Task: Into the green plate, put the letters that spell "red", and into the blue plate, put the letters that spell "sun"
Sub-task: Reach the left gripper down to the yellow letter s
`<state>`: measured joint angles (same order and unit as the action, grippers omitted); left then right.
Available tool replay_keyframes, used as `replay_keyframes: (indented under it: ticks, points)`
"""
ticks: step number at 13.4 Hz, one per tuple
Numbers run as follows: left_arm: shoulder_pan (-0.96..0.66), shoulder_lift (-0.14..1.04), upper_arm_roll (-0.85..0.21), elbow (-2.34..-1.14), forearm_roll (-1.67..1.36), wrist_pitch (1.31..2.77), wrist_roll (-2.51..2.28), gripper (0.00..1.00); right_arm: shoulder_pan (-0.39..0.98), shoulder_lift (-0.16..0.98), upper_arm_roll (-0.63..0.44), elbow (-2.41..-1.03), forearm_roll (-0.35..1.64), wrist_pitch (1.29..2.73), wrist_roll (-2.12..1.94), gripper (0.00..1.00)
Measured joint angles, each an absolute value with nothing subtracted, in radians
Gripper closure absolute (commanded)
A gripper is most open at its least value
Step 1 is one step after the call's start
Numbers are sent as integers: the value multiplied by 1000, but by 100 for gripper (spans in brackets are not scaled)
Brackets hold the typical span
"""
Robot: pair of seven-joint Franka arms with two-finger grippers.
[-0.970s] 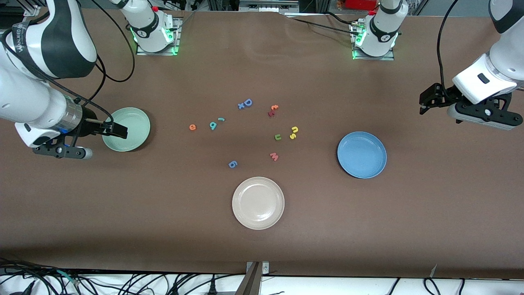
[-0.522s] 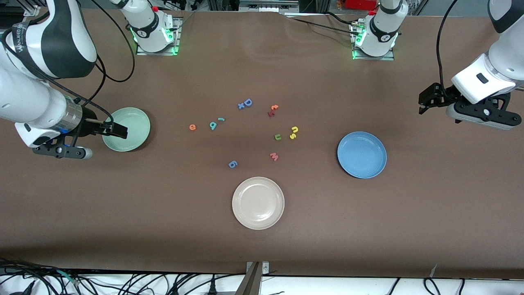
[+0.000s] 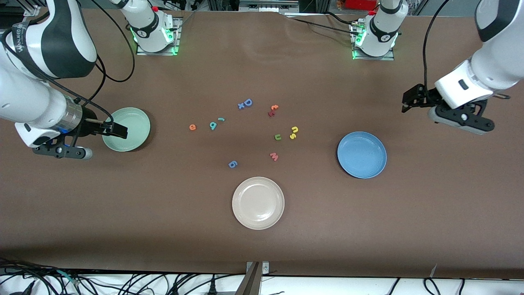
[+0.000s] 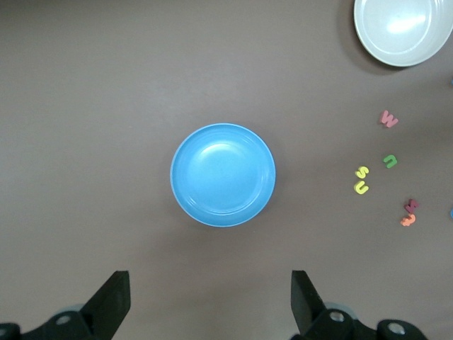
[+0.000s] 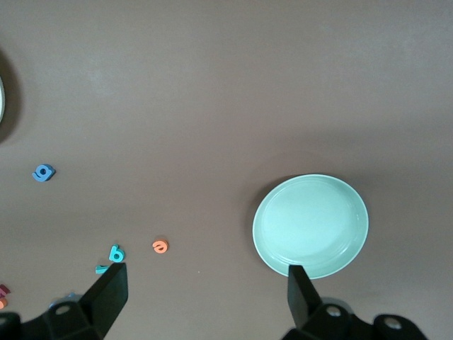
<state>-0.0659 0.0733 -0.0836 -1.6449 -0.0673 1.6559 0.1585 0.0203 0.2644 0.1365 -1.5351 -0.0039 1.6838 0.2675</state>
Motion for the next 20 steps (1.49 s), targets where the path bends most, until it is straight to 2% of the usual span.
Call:
replay_keyframes:
  ticks: [9,15,17,20]
  points:
    - [-289,277,-94,-1650,-87,1841,-4,0,20,264,137,-1534,-4,1684,268,0]
    - [-399,446,-94,-1661,-87,2052,-156,0,20,265,137,-1533,-2,1684,268,0]
    - [-427,475,-94,-1692,-87,2122,-179,0,20,265,137,-1533,7,1684,268,0]
    - [-490,496,-95,-1821,-87,2311,-257,0,20,265,136,-1533,9,1684,268,0]
